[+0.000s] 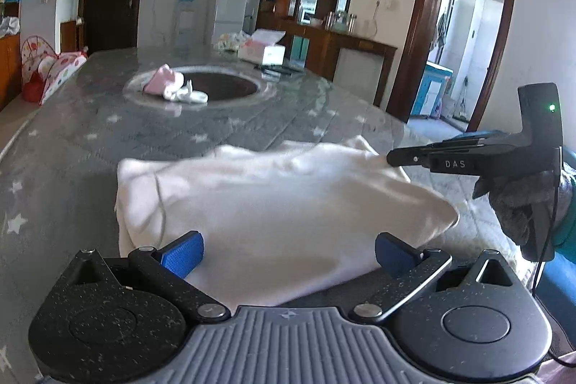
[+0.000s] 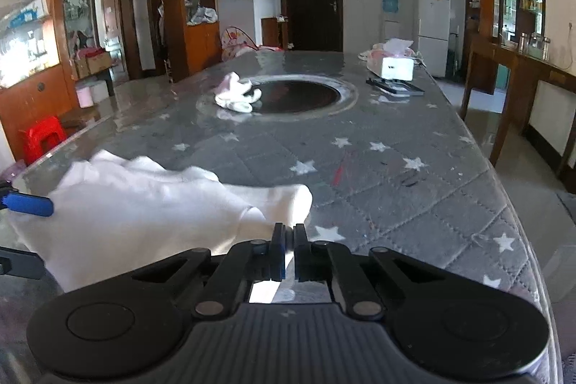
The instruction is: Fold clothes
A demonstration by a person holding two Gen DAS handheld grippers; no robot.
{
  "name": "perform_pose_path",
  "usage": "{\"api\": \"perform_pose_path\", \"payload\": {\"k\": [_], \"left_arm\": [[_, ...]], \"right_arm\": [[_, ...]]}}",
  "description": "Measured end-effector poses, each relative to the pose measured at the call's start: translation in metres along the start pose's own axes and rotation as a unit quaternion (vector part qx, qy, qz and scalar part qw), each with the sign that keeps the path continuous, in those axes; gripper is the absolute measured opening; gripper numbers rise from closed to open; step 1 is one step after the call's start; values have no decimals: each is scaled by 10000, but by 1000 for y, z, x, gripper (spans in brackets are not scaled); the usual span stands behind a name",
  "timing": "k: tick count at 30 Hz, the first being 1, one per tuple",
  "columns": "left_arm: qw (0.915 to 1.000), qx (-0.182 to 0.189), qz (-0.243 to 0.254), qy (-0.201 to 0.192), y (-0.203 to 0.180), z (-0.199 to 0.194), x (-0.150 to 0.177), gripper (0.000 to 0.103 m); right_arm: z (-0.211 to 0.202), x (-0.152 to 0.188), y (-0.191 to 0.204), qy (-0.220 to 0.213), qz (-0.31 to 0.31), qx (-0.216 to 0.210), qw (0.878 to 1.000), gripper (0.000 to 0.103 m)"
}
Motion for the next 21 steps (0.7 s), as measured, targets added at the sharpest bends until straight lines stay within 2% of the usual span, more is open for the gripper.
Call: {"api": "perform_pose_path", "payload": {"k": [6,12,18,21], "left_arm": [[9997,-92,203,17,-2,1,4,103],[9999,-72,120,24,-1,0,3,103],[9998,-84,166,46,-1,0,3,103],[9998,-93,155,59,-1,0,4,103]], "right_arm": [[-3,-2,-1,12,-114,87,9999,4],[-41,-4,23,-69,-614,-318,9976,4],[-52,13,51,60,-1070,-519,9929,3],[-47,27,49,209,-944,-523,9939,3]]}}
Point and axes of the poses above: each gripper's, at about its wrist camera, not at the fingertips, and z roughly the way its jaws point, y to its left, x to its underside, the point moved 7 cm from there along z, roughly the way its jaws point, and after that the axes turned 1 degree about -y, right-handed, at the moved point
